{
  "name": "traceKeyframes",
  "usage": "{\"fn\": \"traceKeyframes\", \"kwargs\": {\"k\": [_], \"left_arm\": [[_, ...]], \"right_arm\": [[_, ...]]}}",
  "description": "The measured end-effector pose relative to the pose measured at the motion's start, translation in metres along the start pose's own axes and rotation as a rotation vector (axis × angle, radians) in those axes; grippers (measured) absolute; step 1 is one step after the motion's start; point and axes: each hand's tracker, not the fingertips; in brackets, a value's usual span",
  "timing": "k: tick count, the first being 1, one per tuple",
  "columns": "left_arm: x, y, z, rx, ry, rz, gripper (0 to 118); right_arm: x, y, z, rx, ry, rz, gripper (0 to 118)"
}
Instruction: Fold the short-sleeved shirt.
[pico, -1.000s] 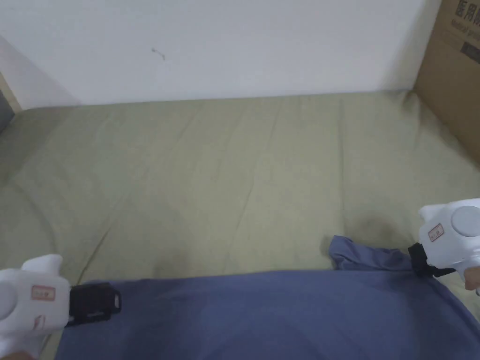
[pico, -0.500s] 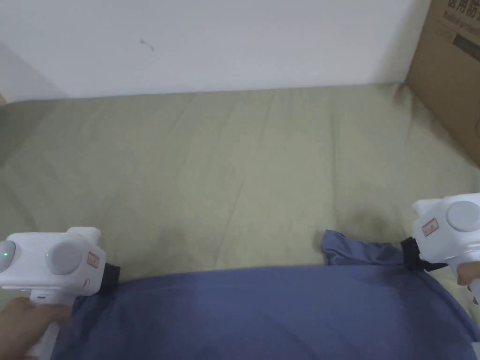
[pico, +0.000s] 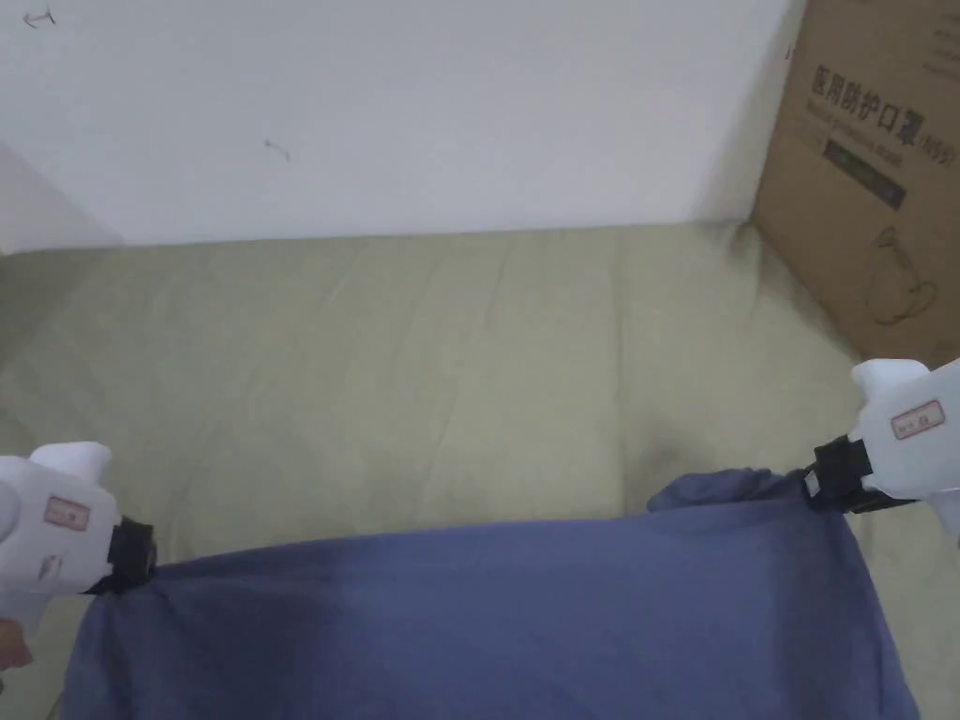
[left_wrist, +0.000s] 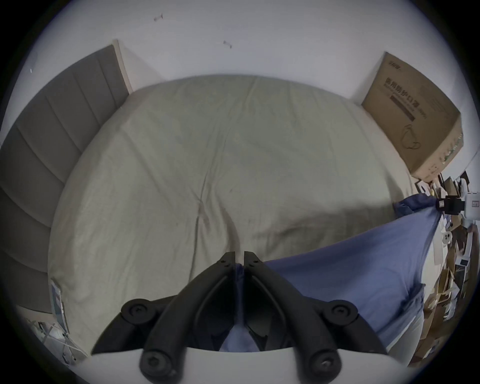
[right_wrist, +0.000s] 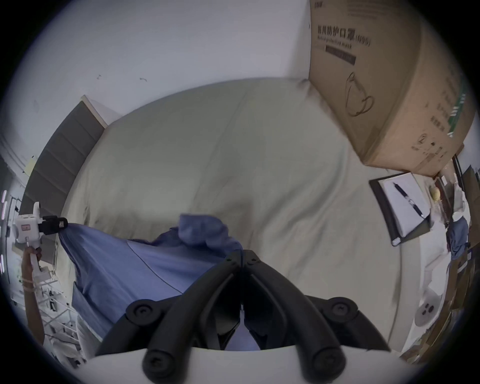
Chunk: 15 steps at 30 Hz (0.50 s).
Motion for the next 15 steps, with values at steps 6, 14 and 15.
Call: {"fn": "traceKeyframes", "kwargs": {"k": [6,14,15], "left_arm": [[-0.002,-0.064,0.081,0.084,-0.032,-0.002,3],[-0.006,-0.199,0.095,-0.008,-0.068,0.045,3],[-0.008,-0.212,0.089,-0.029,-0.079,0.055,3]], "right_arm": [[0.001,-0.074,0.076,0.047,0.011,0.03,0],[0.023,-0.207,0.078,-0.1,-0.003,0.037,0],[0.02,-0.223,0.069,-0.13,-0.007,0.03,0]]}}
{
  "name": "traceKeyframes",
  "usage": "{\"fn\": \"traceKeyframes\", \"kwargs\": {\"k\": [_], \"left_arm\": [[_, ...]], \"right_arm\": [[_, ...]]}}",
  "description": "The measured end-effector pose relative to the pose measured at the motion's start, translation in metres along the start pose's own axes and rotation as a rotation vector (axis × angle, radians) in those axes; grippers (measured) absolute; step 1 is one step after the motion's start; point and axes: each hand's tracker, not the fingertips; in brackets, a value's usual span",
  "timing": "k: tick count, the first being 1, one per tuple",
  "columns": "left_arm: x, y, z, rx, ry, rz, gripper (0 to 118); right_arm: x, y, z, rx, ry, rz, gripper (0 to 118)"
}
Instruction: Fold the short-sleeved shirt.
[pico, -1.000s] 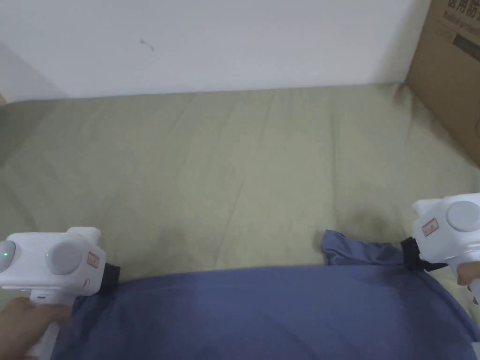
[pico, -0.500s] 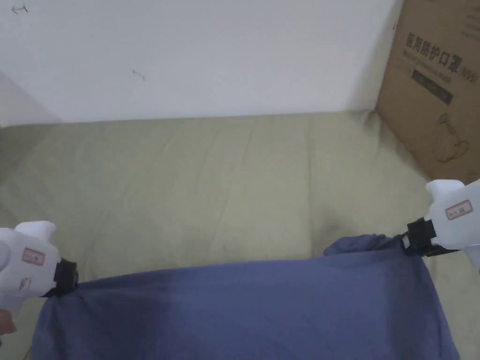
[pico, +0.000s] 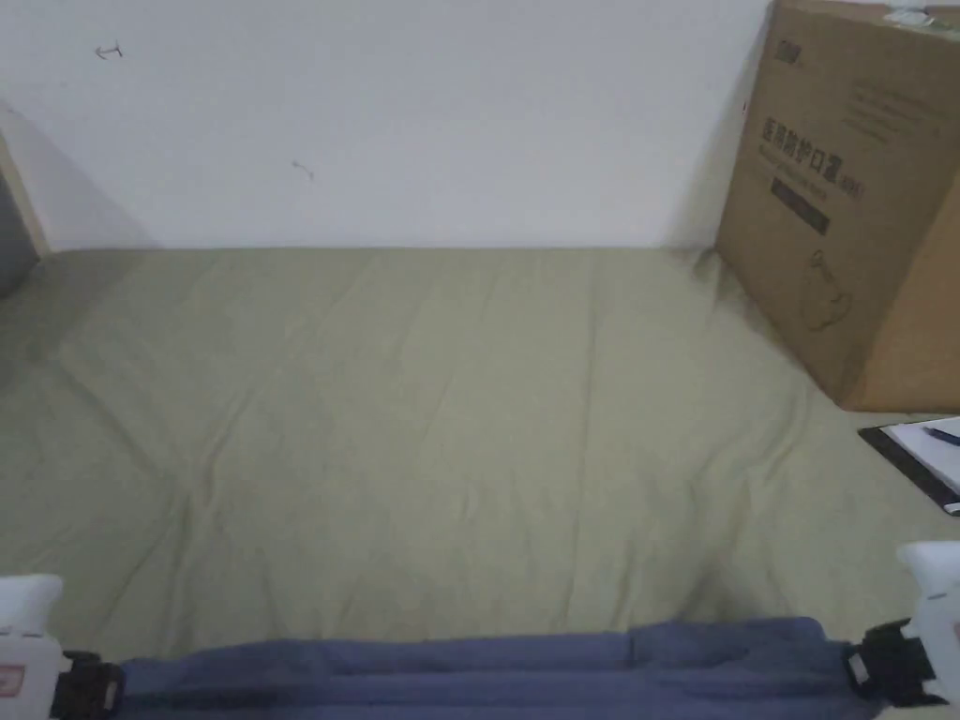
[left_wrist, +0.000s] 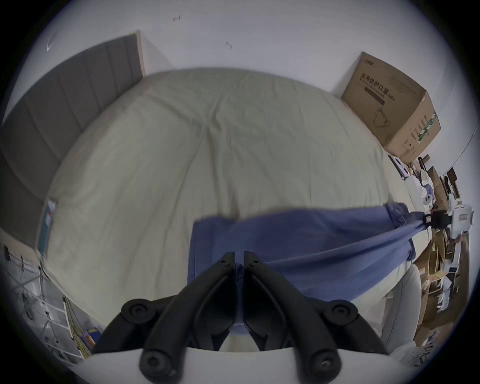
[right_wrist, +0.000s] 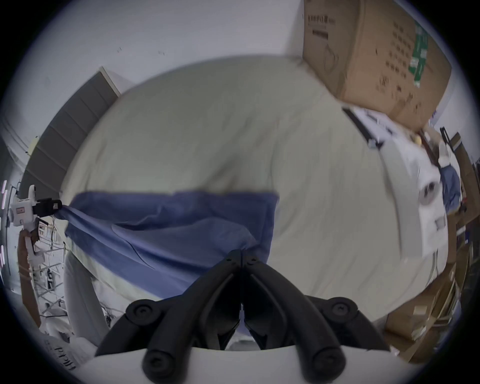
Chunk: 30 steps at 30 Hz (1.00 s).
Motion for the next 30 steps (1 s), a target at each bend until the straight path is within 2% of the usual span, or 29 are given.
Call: {"fn": "traceKeyframes", "kwargs": {"k": [5,9,11,12,13,15,18,20,21,22,23,24,25,27,30], "left_arm": [[-0.011,-0.041,-0.028,-0.054,-0.003,0.072,4],[-0.02,-0.051,-0.035,-0.021,0.001,0.113,29],[-0.028,-0.051,-0.038,-0.014,-0.003,0.132,71],[-0.03,-0.051,-0.036,-0.012,-0.003,0.138,95],[-0.032,-0.051,-0.034,-0.009,-0.001,0.148,106],[-0.03,-0.052,-0.019,0.008,-0.01,0.163,109],[-0.029,-0.051,0.002,0.056,-0.048,0.178,109],[-0.018,-0.052,0.018,0.105,-0.116,0.179,106],[-0.017,-0.053,0.025,0.127,-0.145,0.183,97],[-0.016,-0.055,0.031,0.14,-0.17,0.189,82],[-0.011,-0.057,0.036,0.156,-0.198,0.209,56],[-0.012,-0.06,0.037,0.163,-0.223,0.228,18],[-0.015,-0.063,0.036,0.161,-0.238,0.248,1],[-0.019,-0.07,0.032,0.137,-0.303,0.262,0],[-0.023,-0.076,0.038,0.146,-0.307,0.229,0]], "right_arm": [[-0.01,-0.052,-0.042,-0.093,-0.036,-0.011,0],[-0.018,-0.062,-0.049,-0.053,-0.05,-0.049,4],[-0.027,-0.059,-0.044,-0.034,-0.068,-0.04,30],[-0.033,-0.058,-0.037,-0.026,-0.095,-0.017,58],[-0.039,-0.057,-0.033,-0.021,-0.116,0.013,74],[-0.055,-0.055,-0.019,0.016,-0.161,0.052,73],[-0.093,-0.054,0.003,0.151,-0.159,0.067,72],[-0.119,-0.053,0.013,0.225,-0.093,0.101,69],[-0.135,-0.053,0.017,0.264,-0.071,0.11,60],[-0.15,-0.054,0.019,0.301,-0.039,0.117,47],[-0.164,-0.055,0.02,0.333,-0.006,0.115,32],[-0.176,-0.054,0.017,0.362,0.029,0.107,14],[-0.187,-0.055,0.016,0.383,0.056,0.096,9],[-0.21,-0.056,0.012,0.401,0.106,0.087,0],[-0.24,-0.057,0.003,0.408,0.105,0.084,0]]}}
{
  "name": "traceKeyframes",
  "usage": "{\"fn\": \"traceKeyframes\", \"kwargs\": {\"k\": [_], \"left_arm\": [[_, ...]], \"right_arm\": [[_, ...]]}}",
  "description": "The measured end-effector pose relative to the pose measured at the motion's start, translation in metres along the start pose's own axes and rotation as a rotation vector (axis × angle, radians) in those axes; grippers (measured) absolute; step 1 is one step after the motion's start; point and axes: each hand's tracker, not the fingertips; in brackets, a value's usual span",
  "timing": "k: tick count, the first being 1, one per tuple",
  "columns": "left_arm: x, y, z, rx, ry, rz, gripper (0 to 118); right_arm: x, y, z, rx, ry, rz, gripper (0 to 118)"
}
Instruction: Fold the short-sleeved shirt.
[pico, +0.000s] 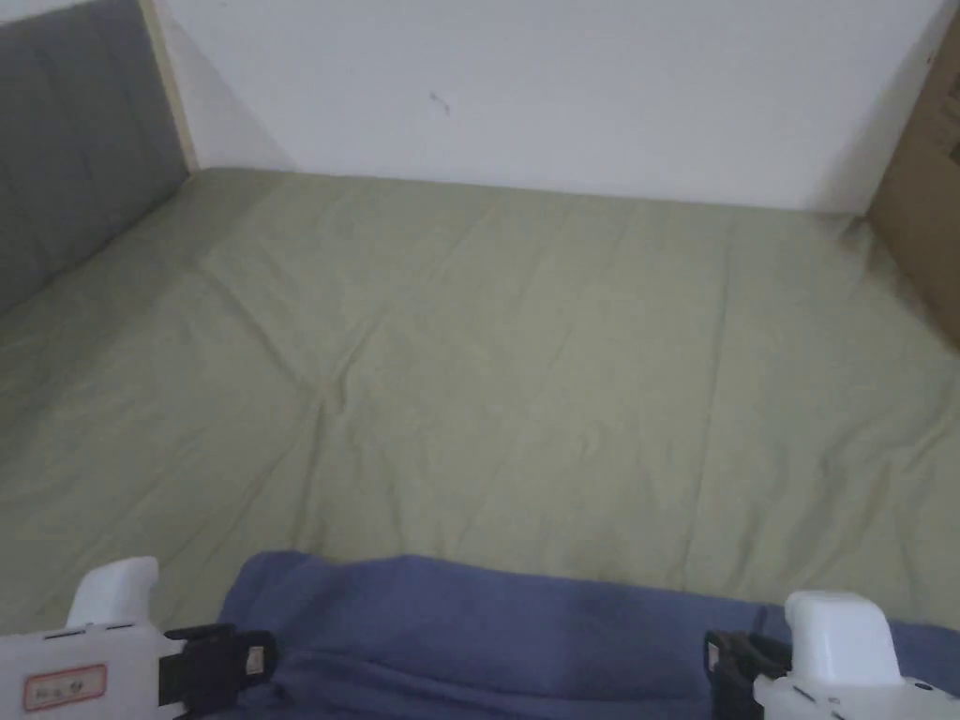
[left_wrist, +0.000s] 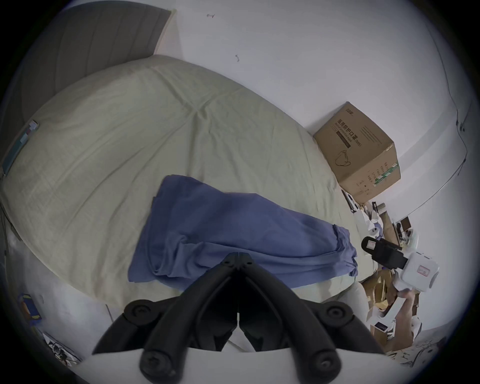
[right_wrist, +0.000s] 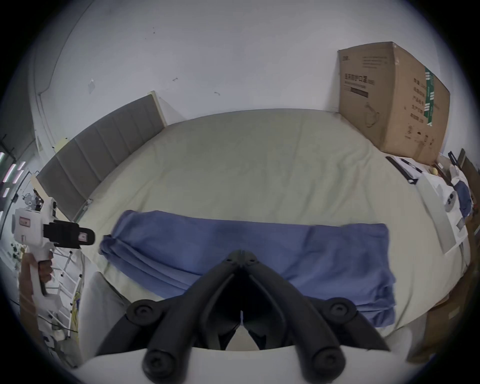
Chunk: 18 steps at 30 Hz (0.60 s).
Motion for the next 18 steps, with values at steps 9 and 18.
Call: {"fn": "traceKeyframes", "kwargs": {"k": [9,18], "left_arm": [[-0.082,0.009,0.001,0.024,-0.167,0.319,11],[-0.132,0.017,-0.031,-0.017,-0.221,0.435,118]], "right_arm": [[-0.046,0.0,-0.018,0.132,0.023,0.015,0],[-0.077,0.004,-0.04,0.048,0.046,0.071,0]]}}
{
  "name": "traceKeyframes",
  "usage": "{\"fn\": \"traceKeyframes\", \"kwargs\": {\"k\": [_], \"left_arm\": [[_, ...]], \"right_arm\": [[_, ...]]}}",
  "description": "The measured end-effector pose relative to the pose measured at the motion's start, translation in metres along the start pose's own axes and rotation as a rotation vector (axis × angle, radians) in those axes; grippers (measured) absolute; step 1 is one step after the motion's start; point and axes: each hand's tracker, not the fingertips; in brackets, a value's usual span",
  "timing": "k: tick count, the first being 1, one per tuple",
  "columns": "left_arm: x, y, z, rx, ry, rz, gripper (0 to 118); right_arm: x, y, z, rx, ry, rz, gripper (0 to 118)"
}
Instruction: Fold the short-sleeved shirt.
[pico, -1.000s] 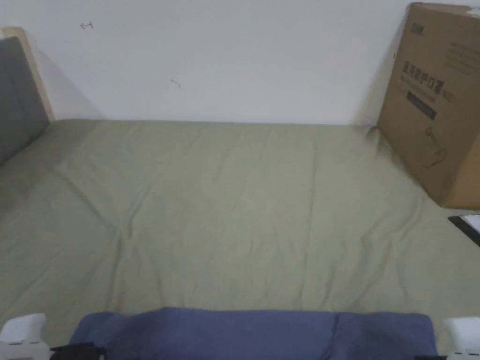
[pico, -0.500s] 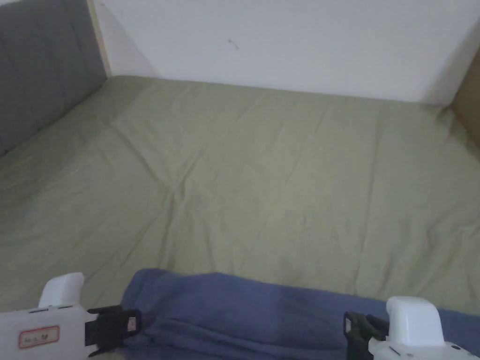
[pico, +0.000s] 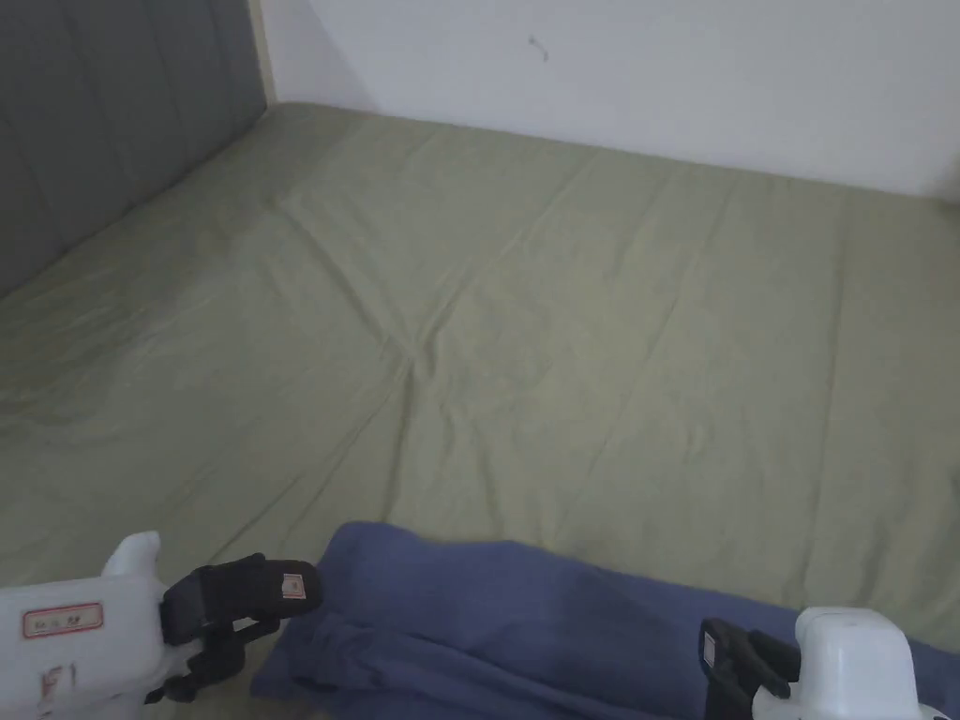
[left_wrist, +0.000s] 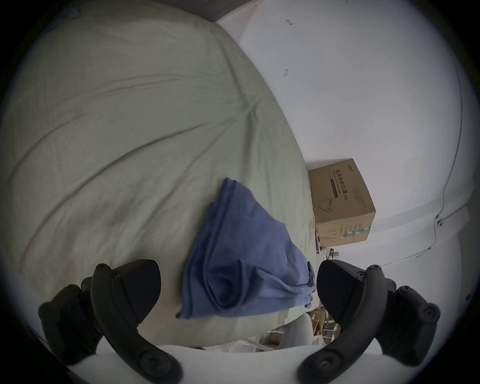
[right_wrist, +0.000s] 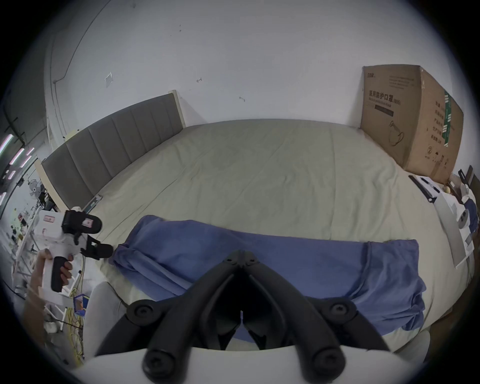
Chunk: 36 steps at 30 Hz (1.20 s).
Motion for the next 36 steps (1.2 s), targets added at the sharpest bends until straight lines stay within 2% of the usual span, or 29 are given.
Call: {"fn": "traceKeyframes", "kwargs": {"k": [4,9,10,11,12,14,16,21,27,32,36], "left_arm": [[-0.019,0.006,-0.032,-0.105,-0.178,0.124,118],[-0.009,0.012,-0.052,-0.098,-0.198,0.117,115],[-0.004,0.013,-0.057,-0.131,-0.186,0.098,104],[0.0,0.013,-0.059,-0.146,-0.154,0.054,66],[0.001,0.014,-0.06,-0.149,-0.128,0.025,7],[-0.006,0.011,-0.073,-0.198,0.046,0.061,7],[0.001,0.007,-0.064,-0.163,-0.024,0.081,7],[0.055,0.009,-0.039,-0.128,0.073,-0.146,7],[0.174,-0.023,-0.044,-0.092,0.168,-0.418,7],[0.257,-0.078,-0.106,-0.212,0.127,-0.643,7],[0.273,-0.119,-0.185,-0.381,0.073,-0.615,7]], "right_arm": [[-0.005,0.001,-0.01,-0.04,0.023,0.008,0],[-0.003,0.004,-0.012,-0.059,0.04,-0.001,0],[-0.002,0.004,-0.012,-0.062,0.047,-0.01,0],[-0.001,0.004,-0.014,-0.066,0.049,-0.016,0],[0.001,0.003,-0.014,-0.07,0.049,-0.021,0],[0.006,0.001,-0.014,-0.078,0.049,-0.033,0],[0.01,0.0,-0.011,-0.082,0.046,-0.052,0],[0.032,-0.005,0.003,-0.076,0.023,-0.075,0],[0.077,-0.014,0.03,-0.037,-0.038,-0.163,0],[0.12,-0.026,0.059,-0.005,-0.11,-0.241,0],[0.15,-0.033,0.086,0.035,-0.17,-0.319,0]]}}
